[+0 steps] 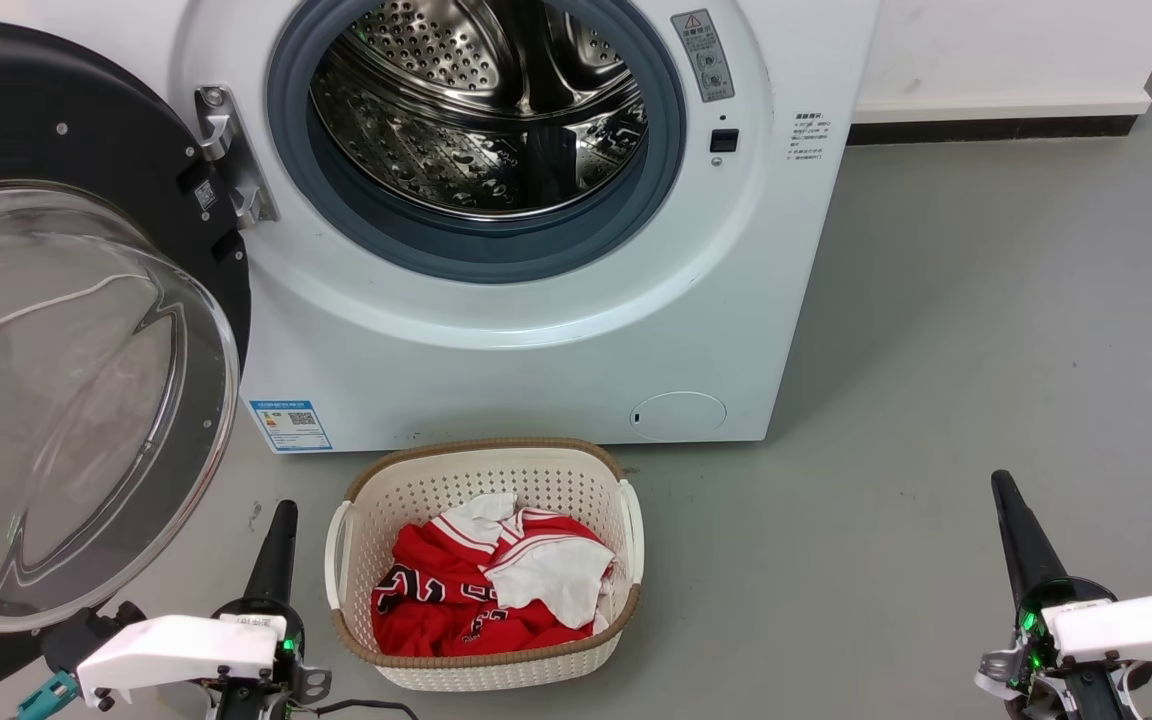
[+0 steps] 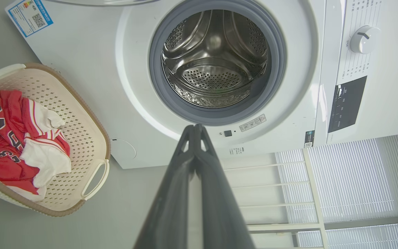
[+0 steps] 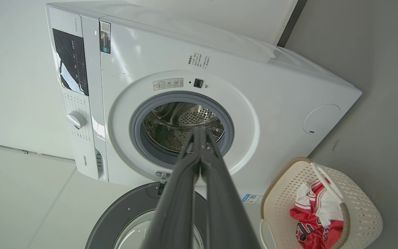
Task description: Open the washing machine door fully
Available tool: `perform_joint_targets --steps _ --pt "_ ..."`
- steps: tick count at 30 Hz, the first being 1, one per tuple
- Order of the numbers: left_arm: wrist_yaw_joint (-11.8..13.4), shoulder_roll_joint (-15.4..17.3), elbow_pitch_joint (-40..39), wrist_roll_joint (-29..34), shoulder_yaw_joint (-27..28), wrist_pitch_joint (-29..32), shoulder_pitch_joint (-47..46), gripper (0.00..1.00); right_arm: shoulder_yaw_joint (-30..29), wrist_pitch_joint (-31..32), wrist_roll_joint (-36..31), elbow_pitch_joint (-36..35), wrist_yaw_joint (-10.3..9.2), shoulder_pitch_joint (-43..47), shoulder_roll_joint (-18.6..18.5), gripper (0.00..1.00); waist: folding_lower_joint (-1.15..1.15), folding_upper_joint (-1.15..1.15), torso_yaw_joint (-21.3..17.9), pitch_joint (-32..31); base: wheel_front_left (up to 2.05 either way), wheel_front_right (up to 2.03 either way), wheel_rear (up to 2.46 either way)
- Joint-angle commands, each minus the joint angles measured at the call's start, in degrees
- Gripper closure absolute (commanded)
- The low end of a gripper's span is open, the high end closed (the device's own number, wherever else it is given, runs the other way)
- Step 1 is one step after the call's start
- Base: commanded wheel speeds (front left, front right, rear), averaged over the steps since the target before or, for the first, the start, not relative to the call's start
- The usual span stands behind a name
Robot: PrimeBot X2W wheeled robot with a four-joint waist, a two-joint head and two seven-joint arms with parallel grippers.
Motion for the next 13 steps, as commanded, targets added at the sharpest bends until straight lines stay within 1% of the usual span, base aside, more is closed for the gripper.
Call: perform_joint_targets --steps 1,13 --pt "-0.34 0.11 -0.1 -1.05 0.11 0.29 -1.19 1.0 -0.17 0.29 1.1 -0.01 -0.01 -1.27 -0.2 1.0 0.0 0.0 0.0 0.0 0.0 0.0 0.0" --pt "-0.81 0.12 0.69 -6.94 0.46 1.74 -2.08 1.0 -0.75 1.83 6.63 1.16 -0.01 -2.35 -0.04 1.0 0.0 0.0 -0.01 0.03 0.0 0.0 0.0"
